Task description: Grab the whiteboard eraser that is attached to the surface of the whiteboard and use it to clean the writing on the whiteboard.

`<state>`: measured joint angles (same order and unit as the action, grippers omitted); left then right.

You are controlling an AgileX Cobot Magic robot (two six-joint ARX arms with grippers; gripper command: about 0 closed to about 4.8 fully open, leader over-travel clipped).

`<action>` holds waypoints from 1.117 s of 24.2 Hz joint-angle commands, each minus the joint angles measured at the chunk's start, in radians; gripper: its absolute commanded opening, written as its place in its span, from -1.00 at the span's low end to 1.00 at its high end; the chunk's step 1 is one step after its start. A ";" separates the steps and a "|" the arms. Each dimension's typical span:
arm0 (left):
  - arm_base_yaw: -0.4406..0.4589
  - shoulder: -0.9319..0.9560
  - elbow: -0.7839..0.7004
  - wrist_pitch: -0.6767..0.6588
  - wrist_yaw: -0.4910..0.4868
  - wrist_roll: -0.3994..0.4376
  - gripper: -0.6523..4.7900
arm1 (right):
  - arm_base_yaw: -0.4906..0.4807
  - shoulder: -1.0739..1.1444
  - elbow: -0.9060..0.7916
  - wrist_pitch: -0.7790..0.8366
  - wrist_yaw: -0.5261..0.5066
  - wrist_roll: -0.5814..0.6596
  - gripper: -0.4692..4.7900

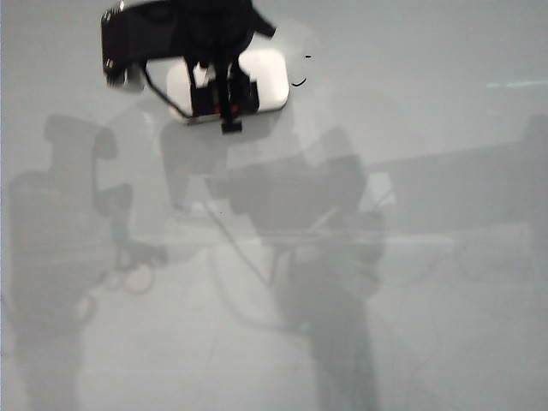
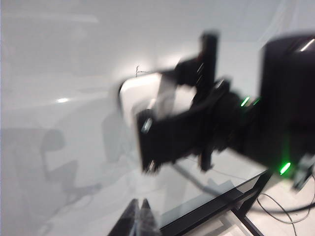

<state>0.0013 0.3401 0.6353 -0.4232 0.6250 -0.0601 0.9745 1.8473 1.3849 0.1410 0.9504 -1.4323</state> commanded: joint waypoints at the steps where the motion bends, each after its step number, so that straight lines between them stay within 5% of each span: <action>1: -0.001 0.000 0.005 0.014 0.007 0.000 -0.78 | -0.008 0.039 0.003 0.011 -0.006 0.026 0.17; 8: -0.001 0.000 0.005 0.014 0.007 -0.001 -0.78 | 0.000 -0.029 0.064 -0.049 0.144 -0.028 0.17; 13: -0.002 -0.001 0.005 0.014 0.008 -0.004 -0.78 | 0.000 -0.060 0.204 -0.150 0.145 0.001 0.17; 27: -0.001 -0.002 0.026 0.022 0.007 -0.003 -0.78 | 0.008 0.134 0.207 -0.302 0.049 0.310 0.17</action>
<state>0.0013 0.3393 0.6506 -0.4160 0.6254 -0.0635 0.9993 1.9789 1.5887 -0.1509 1.0073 -1.1641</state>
